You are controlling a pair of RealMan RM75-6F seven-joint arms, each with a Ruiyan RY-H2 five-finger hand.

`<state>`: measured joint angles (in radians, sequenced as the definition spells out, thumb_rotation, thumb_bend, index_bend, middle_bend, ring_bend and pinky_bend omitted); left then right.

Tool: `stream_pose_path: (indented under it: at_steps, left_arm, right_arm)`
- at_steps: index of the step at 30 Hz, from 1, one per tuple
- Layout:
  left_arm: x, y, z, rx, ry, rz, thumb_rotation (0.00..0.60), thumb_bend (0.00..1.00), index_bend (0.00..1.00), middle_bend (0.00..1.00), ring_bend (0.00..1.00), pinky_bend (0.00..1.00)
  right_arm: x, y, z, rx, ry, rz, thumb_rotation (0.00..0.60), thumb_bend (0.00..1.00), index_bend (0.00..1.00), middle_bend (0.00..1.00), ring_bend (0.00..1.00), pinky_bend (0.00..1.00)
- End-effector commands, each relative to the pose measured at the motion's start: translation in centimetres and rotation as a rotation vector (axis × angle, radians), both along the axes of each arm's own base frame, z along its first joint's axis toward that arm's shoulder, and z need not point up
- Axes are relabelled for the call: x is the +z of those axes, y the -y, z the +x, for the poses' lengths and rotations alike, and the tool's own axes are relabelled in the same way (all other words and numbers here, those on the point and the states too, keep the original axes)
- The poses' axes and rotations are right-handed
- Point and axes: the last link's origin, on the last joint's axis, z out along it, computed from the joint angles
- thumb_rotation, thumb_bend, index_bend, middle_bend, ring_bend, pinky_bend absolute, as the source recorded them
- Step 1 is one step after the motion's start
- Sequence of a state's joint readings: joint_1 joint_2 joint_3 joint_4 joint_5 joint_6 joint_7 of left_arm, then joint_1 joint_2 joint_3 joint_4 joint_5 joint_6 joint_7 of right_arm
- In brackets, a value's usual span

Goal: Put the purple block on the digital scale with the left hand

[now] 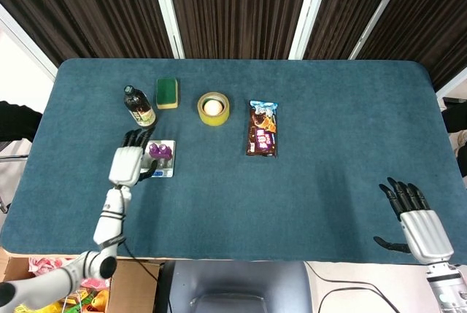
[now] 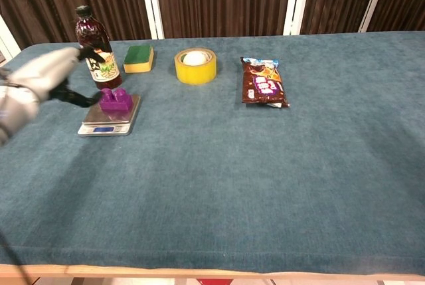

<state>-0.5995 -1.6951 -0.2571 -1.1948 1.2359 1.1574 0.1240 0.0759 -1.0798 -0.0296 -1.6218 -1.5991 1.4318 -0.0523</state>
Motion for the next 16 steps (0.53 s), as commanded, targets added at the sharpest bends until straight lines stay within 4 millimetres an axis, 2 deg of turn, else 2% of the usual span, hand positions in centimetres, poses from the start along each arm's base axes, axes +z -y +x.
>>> stream_pose_path:
  at_steps: [1, 4, 7, 10, 16]
  left_arm:
    - [7.0, 10.4, -4.1, -0.072, 0.013, 0.022, 0.600, 0.39, 0.00, 0.08, 0.00, 0.05]
    - [9.6, 15.9, -6.4, -0.110, -0.012, 0.067, 0.600, 0.40, 0.00, 0.04, 0.00, 0.05]
    - [10.3, 18.6, -8.3, -0.088, -0.040, 0.080, 0.600, 0.40, 0.00, 0.02, 0.00, 0.04]
    - [10.5, 19.3, -8.1, -0.077, 0.021, -0.030, 0.600, 0.39, 0.00, 0.00, 0.00, 0.03]
    - [10.6, 20.4, -8.9, -0.033, -0.018, -0.118, 0.600, 0.39, 0.00, 0.00, 0.00, 0.03]
  right_arm:
    - [-0.2, -0.3, 0.1, 0.007, -0.004, 0.004, 0.600, 0.15, 0.00, 0.00, 0.00, 0.00]
    - [-0.5, -0.5, 0.4, 0.017, -0.010, 0.010, 0.600, 0.15, 0.00, 0.00, 0.00, 0.00]
    - [-0.9, -0.7, 0.7, 0.030, -0.016, 0.017, 0.600, 0.15, 0.00, 0.00, 0.00, 0.00]
    - [-1.4, -0.9, 1.0, 0.043, -0.026, 0.028, 0.600, 0.15, 0.00, 0.00, 0.00, 0.00]
    - [-2.0, -1.0, 1.1, 0.052, -0.050, 0.042, 0.600, 0.15, 0.00, 0.00, 0.00, 0.00]
